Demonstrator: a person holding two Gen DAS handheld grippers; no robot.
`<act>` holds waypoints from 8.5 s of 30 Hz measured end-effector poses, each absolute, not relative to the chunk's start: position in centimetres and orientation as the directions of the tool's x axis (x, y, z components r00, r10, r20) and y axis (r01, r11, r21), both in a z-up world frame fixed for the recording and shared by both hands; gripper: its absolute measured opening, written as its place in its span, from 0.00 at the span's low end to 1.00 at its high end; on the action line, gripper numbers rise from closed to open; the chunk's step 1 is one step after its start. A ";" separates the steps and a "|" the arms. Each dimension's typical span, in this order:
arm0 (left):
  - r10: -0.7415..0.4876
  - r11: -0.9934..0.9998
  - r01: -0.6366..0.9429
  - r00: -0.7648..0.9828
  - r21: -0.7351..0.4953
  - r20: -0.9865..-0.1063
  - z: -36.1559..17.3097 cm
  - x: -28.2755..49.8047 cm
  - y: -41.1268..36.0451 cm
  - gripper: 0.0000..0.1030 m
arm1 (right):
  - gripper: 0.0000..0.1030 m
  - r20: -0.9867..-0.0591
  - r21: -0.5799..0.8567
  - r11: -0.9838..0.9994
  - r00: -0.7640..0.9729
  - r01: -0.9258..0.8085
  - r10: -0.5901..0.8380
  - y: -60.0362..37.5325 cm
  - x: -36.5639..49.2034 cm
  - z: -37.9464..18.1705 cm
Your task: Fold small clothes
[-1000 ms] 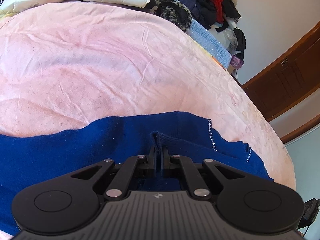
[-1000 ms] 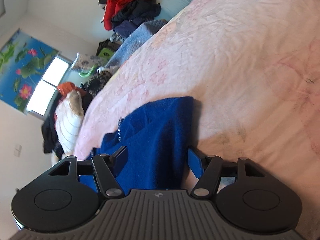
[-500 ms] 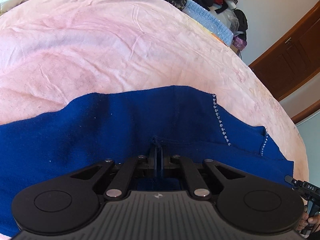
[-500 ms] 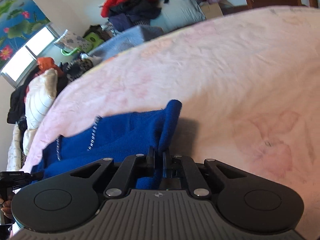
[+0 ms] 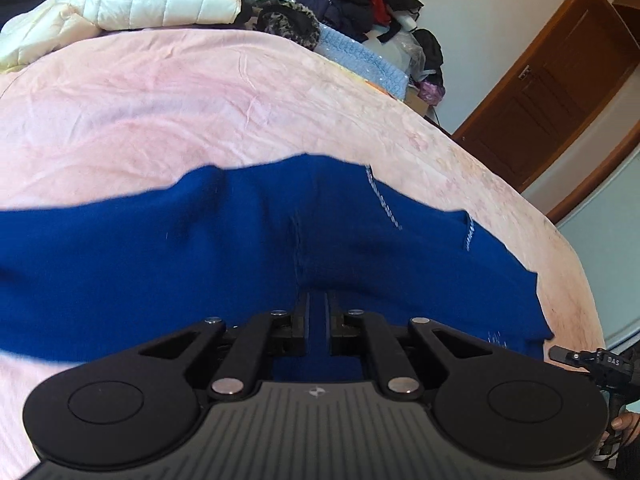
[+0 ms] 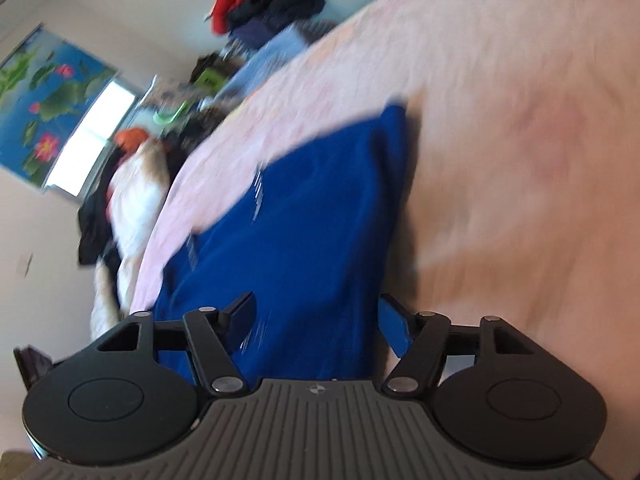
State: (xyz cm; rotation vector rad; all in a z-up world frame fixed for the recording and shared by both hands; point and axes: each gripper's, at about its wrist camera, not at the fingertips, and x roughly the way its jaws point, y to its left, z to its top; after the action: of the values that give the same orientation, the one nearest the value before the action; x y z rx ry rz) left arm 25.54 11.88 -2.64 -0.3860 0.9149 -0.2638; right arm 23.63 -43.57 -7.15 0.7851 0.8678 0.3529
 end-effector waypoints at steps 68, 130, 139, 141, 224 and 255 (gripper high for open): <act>0.044 0.995 -0.088 0.824 -0.050 -0.564 -5.4 22.0 16.3 0.04 | 0.62 -0.377 0.881 0.436 0.283 -0.185 0.882 -13.7 32.9 -1.4; -0.175 0.975 0.060 0.800 -0.213 -0.575 -3.6 24.2 10.2 0.06 | 0.12 -0.500 0.789 0.614 0.560 -0.020 0.661 -34.8 36.8 -3.1; -0.140 0.975 -0.010 0.751 -0.223 -0.645 -4.7 29.1 9.0 0.06 | 0.12 -0.489 0.795 0.607 0.602 0.009 0.631 -40.2 35.0 -4.7; -0.124 0.981 -0.008 0.746 -0.195 -0.654 -4.9 29.7 8.5 0.06 | 0.12 -0.496 0.793 0.609 0.605 0.023 0.623 -41.6 34.5 -5.3; -0.752 0.385 -0.191 0.502 -0.903 -0.427 -12.4 2.9 17.1 0.91 | 0.55 -0.428 0.903 0.383 0.456 0.193 0.780 -37.6 -1.2 -12.2; -0.654 0.650 -0.185 0.358 -0.737 -0.667 -12.1 1.7 17.7 0.03 | 0.08 -0.601 0.782 0.589 0.494 0.203 0.628 -42.1 -4.9 -10.0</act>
State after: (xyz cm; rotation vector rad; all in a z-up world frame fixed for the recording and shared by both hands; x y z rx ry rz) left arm 1.73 17.66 -12.11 -0.8506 1.1972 -0.3543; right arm -4.93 -42.11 -9.96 0.9408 1.0553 0.3101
